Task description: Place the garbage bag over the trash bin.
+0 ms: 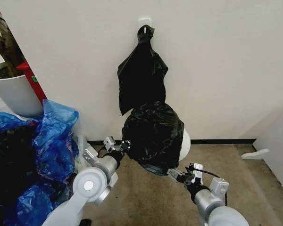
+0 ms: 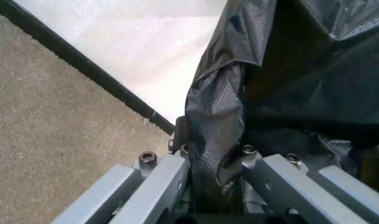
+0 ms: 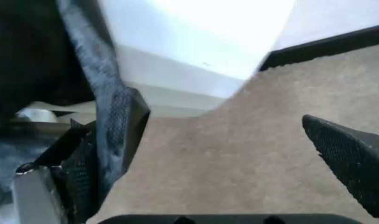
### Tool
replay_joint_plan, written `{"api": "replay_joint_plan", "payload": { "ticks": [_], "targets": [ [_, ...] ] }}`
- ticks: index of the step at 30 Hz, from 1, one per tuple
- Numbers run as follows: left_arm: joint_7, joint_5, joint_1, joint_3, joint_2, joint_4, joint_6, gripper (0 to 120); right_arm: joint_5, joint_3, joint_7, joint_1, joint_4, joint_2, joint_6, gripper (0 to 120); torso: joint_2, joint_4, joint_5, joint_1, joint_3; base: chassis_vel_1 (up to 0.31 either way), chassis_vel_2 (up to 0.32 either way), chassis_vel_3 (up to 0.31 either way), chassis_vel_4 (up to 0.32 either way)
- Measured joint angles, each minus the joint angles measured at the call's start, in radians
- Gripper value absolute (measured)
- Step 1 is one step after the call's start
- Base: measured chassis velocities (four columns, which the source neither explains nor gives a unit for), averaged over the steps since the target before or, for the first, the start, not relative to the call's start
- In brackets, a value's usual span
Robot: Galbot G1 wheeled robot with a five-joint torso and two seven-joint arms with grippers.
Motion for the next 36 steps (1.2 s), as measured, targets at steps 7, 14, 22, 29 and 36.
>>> {"api": "replay_joint_plan", "payload": {
  "ticks": [7, 14, 22, 29, 36],
  "targets": [
    [-0.011, -0.015, 0.005, -0.002, 0.003, -0.02, 0.003, 1, -0.076, 0.005, -0.011, 0.012, -0.056, 0.003, 0.026, 100, 0.0, 0.0, 0.0001, 0.0, 0.0, 0.0, 0.0, 0.0, 0.0],
    [-0.025, -0.02, 0.016, -0.007, 0.004, -0.032, 0.008, 1, -0.134, 0.006, -0.01, -0.019, -0.025, -0.005, 0.032, 100, 0.0, 0.0001, 0.0, 0.0, 0.0, 0.0, 0.0, 0.0, 0.0],
    [-0.022, 0.011, -0.02, -0.008, 0.008, 0.038, 0.017, 1, -0.186, -0.013, -0.014, -0.091, 0.098, -0.022, 0.043, 100, 0.0, 0.0002, -0.0001, 0.0, 0.0, 0.0, 0.0, 0.0, 0.0],
    [0.04, 0.025, -0.054, -0.012, 0.009, 0.096, 0.031, 1, -0.219, -0.015, -0.021, -0.164, 0.18, -0.033, 0.064, 100, 0.0, -0.0001, -0.0001, 0.0, 0.0, 0.0, 0.0, 0.0, 0.0],
    [0.11, 0.138, -0.051, -0.009, 0.013, 0.142, 0.049, 1, -0.214, 0.013, 0.005, -0.22, 0.295, -0.036, 0.071, 100, 0.0, 0.0001, -0.0002, 0.0, 0.0, 0.0, 0.0, 0.0, 0.0]
  ]
}}
